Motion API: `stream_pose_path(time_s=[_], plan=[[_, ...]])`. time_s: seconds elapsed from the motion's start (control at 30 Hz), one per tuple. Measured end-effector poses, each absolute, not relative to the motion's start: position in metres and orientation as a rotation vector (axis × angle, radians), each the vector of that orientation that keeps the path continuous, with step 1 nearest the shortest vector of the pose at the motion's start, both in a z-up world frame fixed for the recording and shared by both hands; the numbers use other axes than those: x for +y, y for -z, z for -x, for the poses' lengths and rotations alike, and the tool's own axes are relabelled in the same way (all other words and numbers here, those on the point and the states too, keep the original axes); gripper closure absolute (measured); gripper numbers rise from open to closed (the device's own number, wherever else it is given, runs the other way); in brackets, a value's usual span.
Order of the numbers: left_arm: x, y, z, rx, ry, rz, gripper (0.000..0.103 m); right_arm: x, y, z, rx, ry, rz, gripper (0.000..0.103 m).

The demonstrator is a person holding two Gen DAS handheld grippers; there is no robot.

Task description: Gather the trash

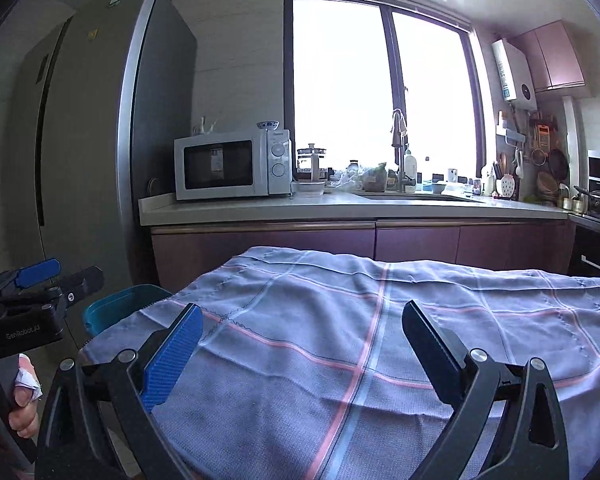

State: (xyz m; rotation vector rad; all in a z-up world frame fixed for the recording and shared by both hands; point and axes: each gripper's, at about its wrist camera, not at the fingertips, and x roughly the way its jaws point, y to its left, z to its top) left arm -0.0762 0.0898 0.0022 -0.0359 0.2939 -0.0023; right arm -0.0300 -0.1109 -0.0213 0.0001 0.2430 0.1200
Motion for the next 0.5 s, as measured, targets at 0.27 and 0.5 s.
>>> stream_pose_path(time_s=[0.27,0.5], plan=[[0.0867,-0.0057,0.0778,0.267,0.004,0.036,0.006,-0.1156,0.0206,0.0322,0.251,-0.109,-0.021,0.007],[0.0877,-0.0052,0.0751,0.269,0.007,0.044,0.006,-0.1185,0.0192,0.0364,0.241,-0.1,-0.026,0.007]])
